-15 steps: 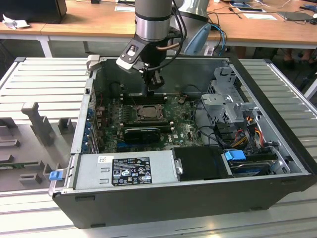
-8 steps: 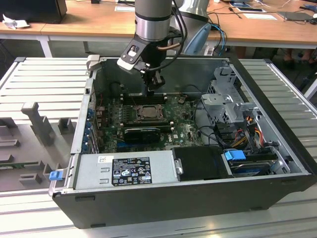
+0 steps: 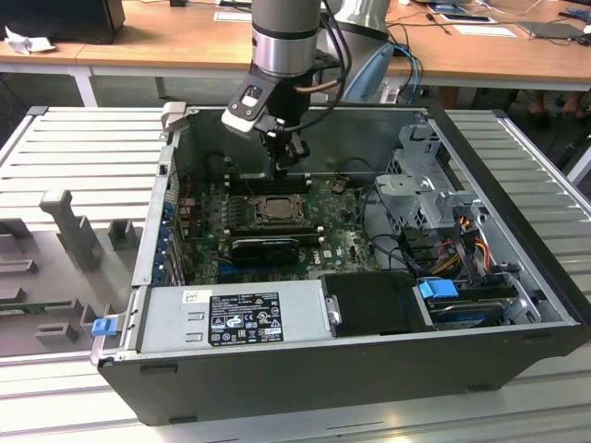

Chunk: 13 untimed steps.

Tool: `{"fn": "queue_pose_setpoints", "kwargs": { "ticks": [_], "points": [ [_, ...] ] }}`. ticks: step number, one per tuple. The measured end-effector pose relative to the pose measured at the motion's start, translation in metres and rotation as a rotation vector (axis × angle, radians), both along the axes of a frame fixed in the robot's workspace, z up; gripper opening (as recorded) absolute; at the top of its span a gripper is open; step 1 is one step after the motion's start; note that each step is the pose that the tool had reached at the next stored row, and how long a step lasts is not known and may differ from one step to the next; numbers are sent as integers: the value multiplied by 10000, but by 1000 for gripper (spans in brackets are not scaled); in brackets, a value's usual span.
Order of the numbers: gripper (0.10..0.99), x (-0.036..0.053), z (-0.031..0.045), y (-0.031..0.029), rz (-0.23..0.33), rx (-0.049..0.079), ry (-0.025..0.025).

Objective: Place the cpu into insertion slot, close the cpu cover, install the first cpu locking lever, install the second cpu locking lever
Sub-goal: 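Install the first cpu locking lever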

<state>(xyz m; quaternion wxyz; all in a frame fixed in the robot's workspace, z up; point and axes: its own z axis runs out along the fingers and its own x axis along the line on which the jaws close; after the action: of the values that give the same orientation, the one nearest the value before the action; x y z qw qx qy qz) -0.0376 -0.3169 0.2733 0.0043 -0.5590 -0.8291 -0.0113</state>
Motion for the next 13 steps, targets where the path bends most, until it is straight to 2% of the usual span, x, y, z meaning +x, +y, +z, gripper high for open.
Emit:
{"fn": "queue_pose_setpoints", "kwargs": {
  "ticks": [13],
  "points": [
    [106,0,0,0,954,0,0]
  ]
}}
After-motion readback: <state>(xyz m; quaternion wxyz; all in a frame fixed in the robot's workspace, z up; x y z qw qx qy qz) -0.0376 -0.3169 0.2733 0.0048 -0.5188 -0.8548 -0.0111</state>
